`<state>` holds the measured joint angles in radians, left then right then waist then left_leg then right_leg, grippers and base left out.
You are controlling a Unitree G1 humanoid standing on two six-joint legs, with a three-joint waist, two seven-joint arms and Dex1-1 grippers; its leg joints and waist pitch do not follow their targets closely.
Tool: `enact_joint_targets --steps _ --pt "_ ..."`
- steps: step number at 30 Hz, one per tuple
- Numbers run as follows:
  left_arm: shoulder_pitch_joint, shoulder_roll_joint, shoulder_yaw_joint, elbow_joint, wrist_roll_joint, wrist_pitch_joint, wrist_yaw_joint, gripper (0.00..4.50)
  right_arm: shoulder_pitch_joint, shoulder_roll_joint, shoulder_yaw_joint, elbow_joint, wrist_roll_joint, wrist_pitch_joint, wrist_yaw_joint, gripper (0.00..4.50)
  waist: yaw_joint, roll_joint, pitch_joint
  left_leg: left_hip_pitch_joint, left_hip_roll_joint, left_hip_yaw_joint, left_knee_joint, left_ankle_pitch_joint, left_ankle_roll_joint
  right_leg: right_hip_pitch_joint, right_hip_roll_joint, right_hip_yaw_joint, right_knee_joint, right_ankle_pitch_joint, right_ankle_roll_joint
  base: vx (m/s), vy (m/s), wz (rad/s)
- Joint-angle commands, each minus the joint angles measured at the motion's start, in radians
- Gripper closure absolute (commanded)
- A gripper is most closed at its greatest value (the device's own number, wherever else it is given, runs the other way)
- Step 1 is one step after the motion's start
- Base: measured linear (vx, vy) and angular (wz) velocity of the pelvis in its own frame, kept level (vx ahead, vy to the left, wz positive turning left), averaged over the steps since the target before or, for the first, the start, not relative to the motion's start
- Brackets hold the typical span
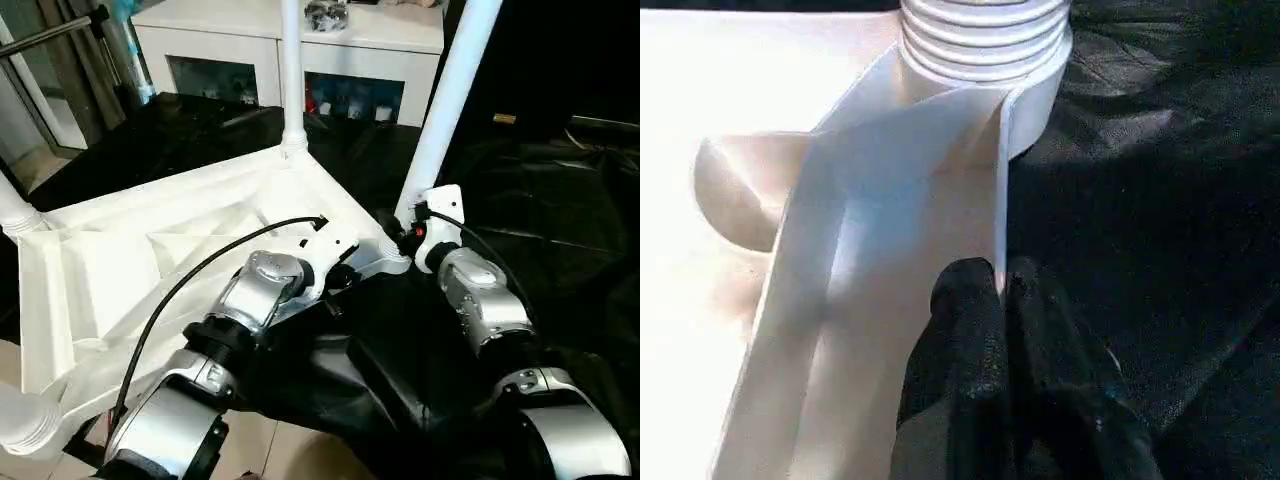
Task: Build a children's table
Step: Rotate leg to tighten
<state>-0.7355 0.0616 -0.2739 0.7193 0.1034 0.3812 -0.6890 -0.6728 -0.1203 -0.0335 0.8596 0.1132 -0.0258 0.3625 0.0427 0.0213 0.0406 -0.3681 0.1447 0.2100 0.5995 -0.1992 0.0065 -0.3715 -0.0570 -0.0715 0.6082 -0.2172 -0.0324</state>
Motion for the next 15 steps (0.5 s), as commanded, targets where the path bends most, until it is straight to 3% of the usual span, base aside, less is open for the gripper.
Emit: enact_joint_targets --steps 1,4,5,8,15 --pt "-0.04 -0.014 0.01 0.004 0.008 -0.001 0.062 4.5 0.049 0.066 0.051 0.094 -0.015 0.056 0.011 2.61 -0.002 0.003 -0.037 0.026 0.107 -0.066 -0.087 -0.337 -0.011 0.018 -0.125 0.069 -0.105 -0.336 -0.204 0.0 0.0 0.0" --pt "-0.039 -0.011 0.008 0.001 0.005 -0.012 0.05 4.5 0.043 0.075 0.032 0.096 0.013 0.066 0.042 2.61 -0.008 0.003 -0.038 0.024 0.108 -0.066 -0.091 -0.346 -0.02 0.017 -0.125 0.071 -0.103 -0.309 -0.202 0.0 0.0 0.0" --pt "-0.038 -0.011 0.008 -0.001 0.002 -0.017 0.045 4.5 0.041 0.075 0.029 0.096 0.015 0.067 0.048 2.26 -0.009 0.004 -0.038 0.023 0.108 -0.066 -0.091 -0.347 -0.02 0.017 -0.125 0.071 -0.103 -0.306 -0.203 0.0 0.0 0.0" --pt "-0.035 -0.008 0.007 -0.007 -0.004 -0.03 0.028 4.5 0.036 0.078 0.018 0.089 0.022 0.066 0.066 1.88 -0.01 0.003 -0.038 0.019 0.108 -0.066 -0.091 -0.336 -0.013 0.019 -0.128 0.072 -0.103 -0.297 -0.206 0.0 0.0 0.0" --pt "0.004 0.018 -0.021 -0.072 -0.014 -0.071 -0.067 4.5 0.021 0.066 0.022 0.083 0.011 0.049 0.105 1.25 -0.011 0.003 -0.041 0.015 0.109 -0.063 -0.089 -0.287 0.009 0.024 -0.132 0.073 -0.098 -0.234 -0.228 0.0 0.0 0.0"
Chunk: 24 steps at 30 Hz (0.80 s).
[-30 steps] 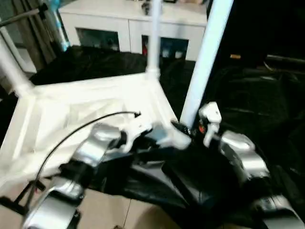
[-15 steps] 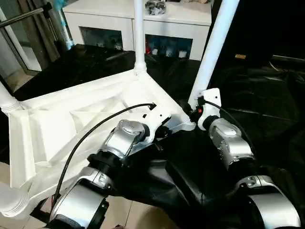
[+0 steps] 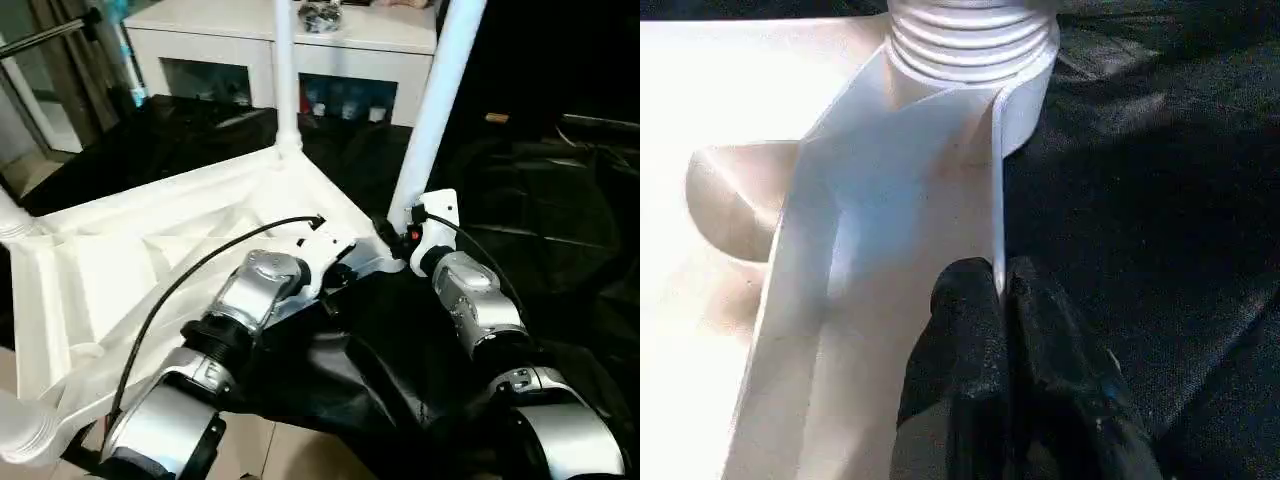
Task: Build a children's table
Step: Rotate leg to tighten
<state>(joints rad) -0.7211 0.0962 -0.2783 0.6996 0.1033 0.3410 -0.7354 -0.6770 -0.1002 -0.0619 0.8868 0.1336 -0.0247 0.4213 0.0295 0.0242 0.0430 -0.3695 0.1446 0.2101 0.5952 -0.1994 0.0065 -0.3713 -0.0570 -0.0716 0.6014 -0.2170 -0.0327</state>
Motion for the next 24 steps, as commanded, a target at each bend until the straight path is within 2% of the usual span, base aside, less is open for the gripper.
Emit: enact_joint_targets --steps 1,2,4,5,7,9,11,15,19,22,24 --pt "-0.004 -0.012 -0.02 -0.062 -0.016 -0.031 -0.03 4.5 0.023 0.043 0.047 0.05 -0.005 0.049 0.056 1.12 0.002 -0.002 -0.045 0.015 0.109 -0.061 -0.084 -0.275 0.013 0.025 -0.131 0.073 -0.09 -0.221 -0.229 0.0 0.0 0.0" --pt "0.002 -0.008 -0.021 -0.07 -0.018 -0.028 -0.038 4.5 0.023 0.041 0.046 0.044 -0.002 0.051 0.069 1.01 0.003 -0.002 -0.047 0.014 0.11 -0.062 -0.083 -0.257 0.017 0.026 -0.131 0.074 -0.086 -0.2 -0.232 0.0 0.0 0.0" --pt "0.009 0.0 -0.025 -0.082 -0.019 -0.03 -0.051 4.5 0.023 0.036 0.047 0.031 0.002 0.053 0.093 0.88 0.003 -0.002 -0.049 0.008 0.107 -0.058 -0.079 -0.197 0.046 0.032 -0.129 0.071 -0.078 -0.117 -0.248 0.0 0.0 0.0" --pt "0.013 0.006 -0.027 -0.088 -0.02 -0.034 -0.06 4.5 0.024 0.032 0.048 0.022 0.003 0.054 0.108 0.88 0.005 0.0 -0.05 0.009 0.108 -0.058 -0.078 -0.175 0.057 0.032 -0.129 0.07 -0.075 -0.087 -0.254 0.0 0.0 0.0" --pt "0.016 0.01 -0.027 -0.092 -0.021 -0.038 -0.068 4.5 0.025 0.028 0.051 0.014 0.002 0.054 0.119 0.67 0.005 -0.001 -0.053 0.007 0.108 -0.056 -0.074 -0.142 0.074 0.033 -0.127 0.069 -0.069 -0.038 -0.263 0.0 0.0 0.0" --pt "0.031 0.031 -0.031 -0.111 -0.027 -0.046 -0.107 4.5 0.037 -0.001 0.081 -0.029 -0.017 0.055 0.168 0.5 0.007 0.0 -0.053 0.006 0.108 -0.055 -0.072 -0.125 0.092 0.033 -0.126 0.066 -0.066 -0.008 -0.271 0.0 0.0 0.0" --pt "0.046 0.053 -0.038 -0.129 -0.035 -0.067 -0.154 4.5 0.049 -0.032 0.108 -0.063 -0.035 0.059 0.219 0.5 0.008 0.0 -0.053 0.006 0.109 -0.055 -0.072 -0.131 0.095 0.034 -0.125 0.065 -0.066 -0.01 -0.27 0.0 0.0 0.0" --pt "0.078 0.106 -0.057 -0.172 -0.058 -0.123 -0.278 4.5 0.099 -0.114 0.151 -0.185 -0.019 0.109 0.398 0.5 0.017 0.005 -0.055 0.004 0.113 -0.052 -0.068 -0.099 0.119 0.034 -0.12 0.061 -0.056 0.043 -0.265 0.0 0.0 0.0" --pt "0.093 0.143 -0.069 -0.198 -0.076 -0.143 -0.356 4.5 0.147 -0.177 0.184 -0.279 0.009 0.15 0.527 0.5 0.029 0.008 -0.054 0.008 0.117 -0.052 -0.069 -0.12 0.11 0.031 -0.122 0.061 -0.059 0.013 -0.261 0.0 0.0 0.0" --pt "0.1 0.162 -0.072 -0.203 -0.083 -0.169 -0.392 4.5 0.173 -0.207 0.192 -0.335 0.03 0.181 0.584 0.5 0.037 0.005 -0.054 0.008 0.115 -0.051 -0.067 -0.12 0.101 0.033 -0.123 0.062 -0.059 -0.003 -0.255 0.0 0.0 0.0" --pt "0.112 0.184 -0.075 -0.217 -0.1 -0.187 -0.451 4.5 0.205 -0.237 0.197 -0.404 0.049 0.213 0.638 0.5 0.04 0.006 -0.054 0.006 0.113 -0.052 -0.067 -0.113 0.101 0.033 -0.122 0.062 -0.058 -0.003 -0.254 0.0 0.0 0.0"
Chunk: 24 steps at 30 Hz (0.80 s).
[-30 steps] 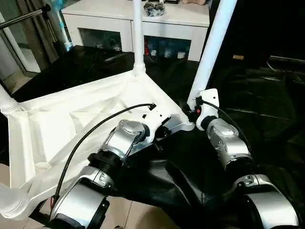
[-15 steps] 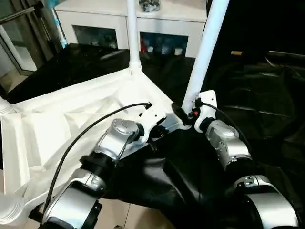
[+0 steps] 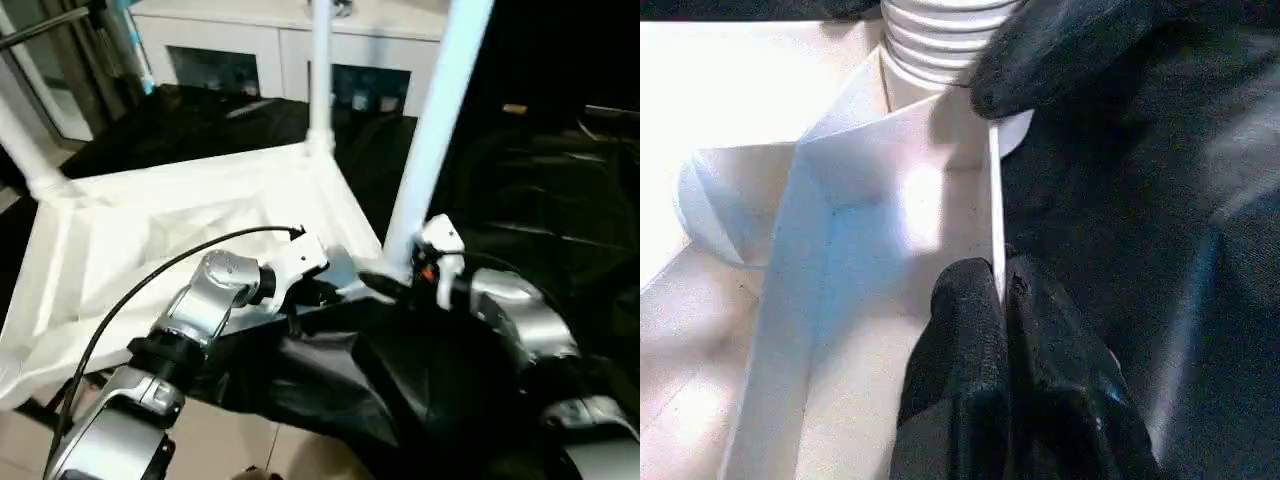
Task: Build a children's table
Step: Rotate leg to tighten
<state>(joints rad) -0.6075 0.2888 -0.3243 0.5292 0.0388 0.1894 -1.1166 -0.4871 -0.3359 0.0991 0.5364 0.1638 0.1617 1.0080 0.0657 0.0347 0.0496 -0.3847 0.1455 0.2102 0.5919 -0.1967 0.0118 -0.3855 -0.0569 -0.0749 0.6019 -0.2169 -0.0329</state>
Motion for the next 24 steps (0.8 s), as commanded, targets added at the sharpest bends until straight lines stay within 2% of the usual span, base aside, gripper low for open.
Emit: enact_joint_targets --steps 1,3,4,6,8,9,13,18,24 --pt "0.004 -0.003 -0.028 -0.054 -0.041 -0.039 -0.087 4.5 0.025 -0.009 0.038 -0.07 0.022 0.032 0.064 0.5 0.006 -0.005 -0.061 0.021 0.114 -0.052 -0.063 -0.112 0.096 0.048 -0.123 0.065 -0.059 -0.001 -0.25 0.0 0.0 0.0" --pt "0.011 0.005 -0.029 -0.066 -0.048 -0.032 -0.11 4.5 0.04 -0.018 0.043 -0.094 0.027 0.046 0.08 0.65 0.008 -0.005 -0.063 0.022 0.112 -0.051 -0.061 -0.098 0.103 0.046 -0.122 0.065 -0.055 0.012 -0.249 0.0 0.0 0.0" --pt "0.013 0.01 -0.031 -0.068 -0.047 -0.034 -0.118 4.5 0.047 -0.022 0.045 -0.106 0.028 0.051 0.084 0.76 0.01 0.0 -0.062 0.023 0.113 -0.051 -0.061 -0.103 0.101 0.044 -0.122 0.064 -0.058 0.0 -0.249 0.0 0.0 0.0" --pt "0.017 0.017 -0.036 -0.071 -0.047 -0.033 -0.129 4.5 0.057 -0.025 0.048 -0.125 0.032 0.061 0.09 0.86 0.016 0.0 -0.06 0.026 0.114 -0.051 -0.063 -0.119 0.085 0.042 -0.121 0.065 -0.062 -0.041 -0.244 0.0 0.0 0.0" --pt "0.022 0.022 -0.039 -0.075 -0.048 -0.033 -0.137 4.5 0.068 -0.027 0.053 -0.143 0.035 0.07 0.093 0.95 0.018 0.0 -0.061 0.026 0.113 -0.051 -0.063 -0.118 0.078 0.042 -0.121 0.065 -0.06 -0.041 -0.244 0.0 0.0 0.0" --pt "0.022 0.023 -0.04 -0.075 -0.05 -0.033 -0.14 4.5 0.073 -0.029 0.056 -0.153 0.036 0.077 0.096 1.2 0.02 0.001 -0.061 0.026 0.113 -0.051 -0.062 -0.114 0.076 0.042 -0.121 0.065 -0.059 -0.034 -0.244 0.0 0.0 0.0" --pt "0.023 0.023 -0.038 -0.076 -0.051 -0.033 -0.146 4.5 0.085 -0.034 0.06 -0.179 0.039 0.099 0.1 1.45 0.023 0.0 -0.063 0.024 0.11 -0.051 -0.058 -0.093 0.081 0.044 -0.123 0.065 -0.055 -0.006 -0.243 0.0 0.0 0.0" --pt "0.022 0.022 -0.035 -0.065 -0.046 -0.04 -0.141 4.5 0.101 -0.035 0.073 -0.195 0.031 0.106 0.097 1.66 0.023 -0.002 -0.062 0.024 0.11 -0.052 -0.059 -0.103 0.078 0.044 -0.121 0.064 -0.057 -0.029 -0.237 0.0 0.0 0.0" --pt "-0.008 -0.023 -0.018 0.006 -0.008 -0.025 -0.023 4.5 0.109 0.022 0.049 -0.143 0.0 0.086 -0.038 1.69 0.018 -0.005 -0.056 0.027 0.107 -0.053 -0.062 -0.153 0.042 0.039 -0.125 0.068 -0.07 -0.145 -0.22 0.0 0.0 0.0"
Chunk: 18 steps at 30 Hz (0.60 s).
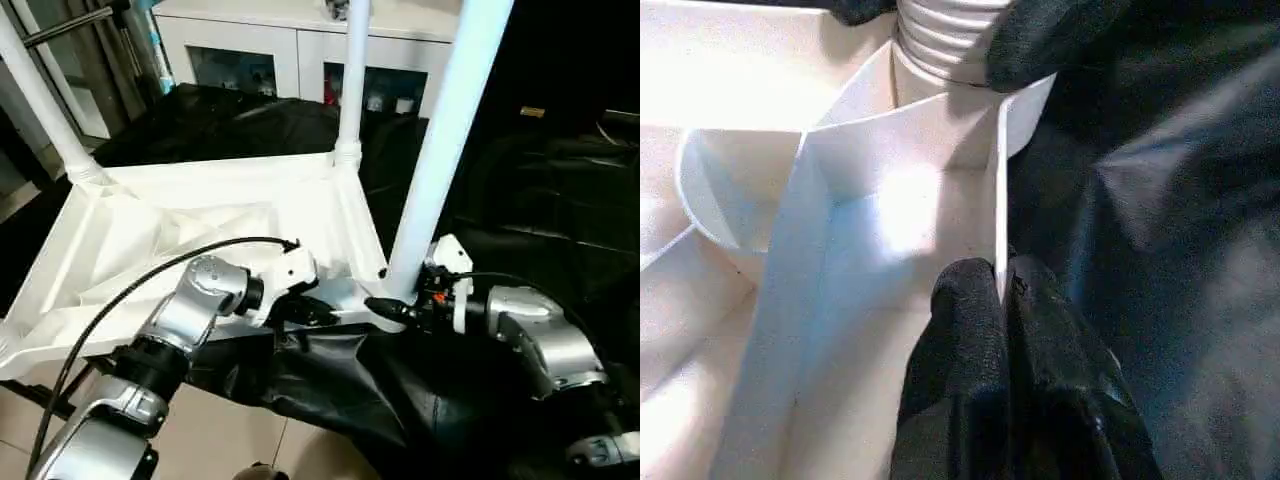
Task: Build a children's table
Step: Rotate leg to tighten
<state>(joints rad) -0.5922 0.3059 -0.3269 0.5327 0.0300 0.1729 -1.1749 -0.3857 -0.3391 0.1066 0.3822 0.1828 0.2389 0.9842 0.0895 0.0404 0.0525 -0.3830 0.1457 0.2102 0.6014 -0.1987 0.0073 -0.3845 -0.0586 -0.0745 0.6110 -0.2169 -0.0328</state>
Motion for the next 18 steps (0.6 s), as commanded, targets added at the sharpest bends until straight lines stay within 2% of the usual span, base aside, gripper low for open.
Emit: enact_joint_targets --steps 1,2,4,7,10,11,12,13,15,18 --pt "-0.038 -0.062 -0.005 0.031 0.01 -0.003 0.087 4.5 -0.007 0.053 0.023 0.056 -0.036 -0.002 -0.095 1.69 -0.008 -0.011 -0.056 0.027 0.106 -0.053 -0.072 -0.164 0.035 0.035 -0.124 0.069 -0.084 -0.182 -0.217 0.0 0.0 0.0" --pt "-0.049 -0.079 0.004 0.053 0.017 0.001 0.127 4.5 -0.019 0.074 0.008 0.091 -0.049 -0.01 -0.157 1.69 -0.01 -0.01 -0.052 0.03 0.105 -0.053 -0.073 -0.186 0.026 0.032 -0.124 0.07 -0.09 -0.215 -0.214 0.0 0.0 0.0" --pt "-0.082 -0.126 0.024 0.099 0.031 0.027 0.232 4.5 -0.053 0.13 -0.033 0.173 -0.055 -0.011 -0.289 1.7 -0.019 -0.011 -0.053 0.034 0.105 -0.06 -0.079 -0.229 -0.009 0.035 -0.126 0.07 -0.094 -0.289 -0.199 0.0 0.0 0.0" --pt "-0.125 -0.194 0.052 0.151 0.038 0.07 0.369 4.5 -0.101 0.196 -0.066 0.259 -0.057 -0.013 -0.43 1.7 -0.027 -0.007 -0.053 0.04 0.104 -0.059 -0.081 -0.237 -0.023 0.03 -0.122 0.072 -0.094 -0.254 -0.207 0.0 0.0 0.0" --pt "-0.15 -0.251 0.075 0.173 0.022 0.095 0.433 4.5 -0.146 0.246 -0.077 0.323 -0.069 -0.014 -0.54 1.7 -0.033 -0.01 -0.055 0.035 0.1 -0.057 -0.077 -0.214 -0.011 0.038 -0.124 0.074 -0.091 -0.209 -0.22 0.0 0.0 0.0" --pt "-0.152 -0.257 0.076 0.174 0.02 0.095 0.437 4.5 -0.151 0.252 -0.076 0.331 -0.072 -0.017 -0.551 1.7 -0.032 -0.01 -0.057 0.031 0.099 -0.055 -0.075 -0.189 0.004 0.041 -0.126 0.075 -0.088 -0.175 -0.221 0.0 0.0 0.0" --pt "-0.153 -0.28 0.07 0.175 0.019 0.081 0.431 4.5 -0.169 0.271 -0.062 0.357 -0.091 -0.056 -0.56 1.7 -0.032 -0.011 -0.058 0.029 0.098 -0.055 -0.073 -0.178 0.013 0.042 -0.126 0.075 -0.087 -0.16 -0.223 0.0 0.0 0.0" --pt "-0.149 -0.286 0.065 0.174 0.021 0.072 0.423 4.5 -0.173 0.279 -0.058 0.365 -0.094 -0.081 -0.547 1.36 -0.033 -0.012 -0.06 0.026 0.096 -0.054 -0.07 -0.156 0.028 0.046 -0.126 0.073 -0.084 -0.136 -0.226 0.0 0.0 0.0" --pt "-0.146 -0.295 0.06 0.18 0.026 0.06 0.416 4.5 -0.185 0.293 -0.065 0.385 -0.092 -0.1 -0.528 0.98 -0.032 -0.013 -0.061 0.022 0.095 -0.053 -0.067 -0.129 0.059 0.048 -0.126 0.071 -0.084 -0.123 -0.227 0.0 0.0 0.0" --pt "-0.129 -0.282 0.048 0.165 0.025 0.049 0.384 4.5 -0.189 0.283 -0.069 0.378 -0.075 -0.111 -0.474 0.66 -0.032 -0.014 -0.059 0.023 0.098 -0.054 -0.069 -0.135 0.07 0.047 -0.124 0.069 -0.086 -0.151 -0.221 0.0 0.0 0.0"
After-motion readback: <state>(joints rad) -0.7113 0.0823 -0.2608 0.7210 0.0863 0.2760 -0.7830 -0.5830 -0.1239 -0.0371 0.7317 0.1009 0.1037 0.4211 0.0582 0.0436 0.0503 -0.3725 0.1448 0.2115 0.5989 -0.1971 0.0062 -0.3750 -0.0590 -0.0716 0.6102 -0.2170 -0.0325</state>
